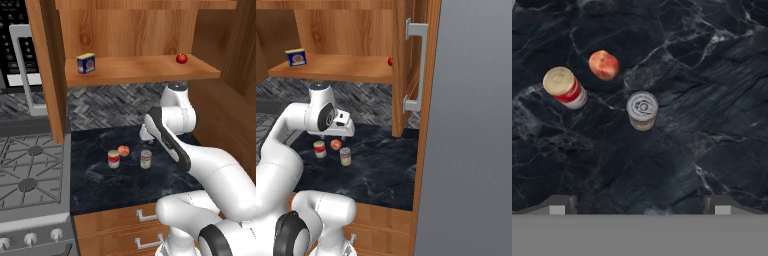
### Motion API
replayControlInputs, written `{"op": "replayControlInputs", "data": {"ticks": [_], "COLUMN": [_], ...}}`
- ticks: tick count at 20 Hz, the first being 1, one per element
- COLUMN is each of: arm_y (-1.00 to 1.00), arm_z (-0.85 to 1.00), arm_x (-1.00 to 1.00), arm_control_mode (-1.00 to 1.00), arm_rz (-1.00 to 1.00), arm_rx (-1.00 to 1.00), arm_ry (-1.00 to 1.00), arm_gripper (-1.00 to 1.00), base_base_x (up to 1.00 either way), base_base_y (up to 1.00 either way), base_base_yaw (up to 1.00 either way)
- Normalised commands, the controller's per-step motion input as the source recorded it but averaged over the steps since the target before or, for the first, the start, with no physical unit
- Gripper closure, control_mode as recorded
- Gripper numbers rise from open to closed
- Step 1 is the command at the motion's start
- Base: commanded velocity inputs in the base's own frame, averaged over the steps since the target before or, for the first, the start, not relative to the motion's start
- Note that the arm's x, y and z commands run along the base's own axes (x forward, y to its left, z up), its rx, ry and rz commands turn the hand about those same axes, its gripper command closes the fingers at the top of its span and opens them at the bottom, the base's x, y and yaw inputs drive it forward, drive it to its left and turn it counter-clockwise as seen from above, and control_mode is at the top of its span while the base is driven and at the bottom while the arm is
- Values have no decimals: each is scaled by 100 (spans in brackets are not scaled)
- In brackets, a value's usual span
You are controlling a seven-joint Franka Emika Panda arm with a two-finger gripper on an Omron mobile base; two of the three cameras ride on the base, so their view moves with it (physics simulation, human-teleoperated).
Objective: Pick the cans from the counter and place them in their designated side in the cabinet.
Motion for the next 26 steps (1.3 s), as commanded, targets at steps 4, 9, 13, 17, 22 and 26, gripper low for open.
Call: {"op": "replayControlInputs", "data": {"ticks": [4, 9, 13, 17, 22, 26], "arm_y": [0, 1, 1, 1, 0, 0], "arm_z": [-15, -19, -22, -22, -20, -18], "arm_x": [10, 8, 9, 10, 10, 14], "arm_control_mode": [-100, -100, -100, -100, -100, -100], "arm_rz": [6, 7, 6, 5, 5, 3], "arm_rx": [0, 0, 0, 0, 0, 0], "arm_ry": [0, 0, 0, 0, 0, 0], "arm_gripper": [-100, -100, -100, -100, -100, -100], "base_base_x": [0, 0, 0, 0, 0, 0], "base_base_y": [0, 0, 0, 0, 0, 0], "base_base_yaw": [0, 0, 0, 0, 0, 0]}}
